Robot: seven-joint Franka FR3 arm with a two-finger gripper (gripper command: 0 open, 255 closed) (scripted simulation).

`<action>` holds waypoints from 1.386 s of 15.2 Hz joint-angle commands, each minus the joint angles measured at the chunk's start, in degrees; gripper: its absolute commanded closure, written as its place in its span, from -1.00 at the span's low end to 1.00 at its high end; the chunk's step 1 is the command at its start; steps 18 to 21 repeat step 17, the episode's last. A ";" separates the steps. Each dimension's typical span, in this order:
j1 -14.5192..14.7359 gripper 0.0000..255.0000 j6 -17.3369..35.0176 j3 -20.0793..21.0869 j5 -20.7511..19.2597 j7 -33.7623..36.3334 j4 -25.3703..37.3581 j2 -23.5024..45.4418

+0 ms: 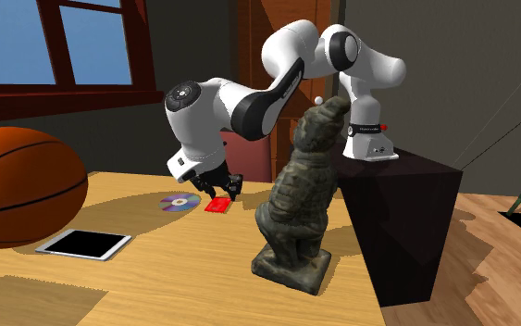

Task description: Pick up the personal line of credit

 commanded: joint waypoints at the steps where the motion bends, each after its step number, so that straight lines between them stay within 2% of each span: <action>1: -0.21 1.00 0.00 -0.12 -0.09 -0.15 -0.19 -0.03; 15: -0.65 1.00 -4.23 0.52 0.37 -1.28 -3.79 -7.95; 21: -0.64 1.00 -4.31 0.52 0.38 -1.31 -3.75 -7.99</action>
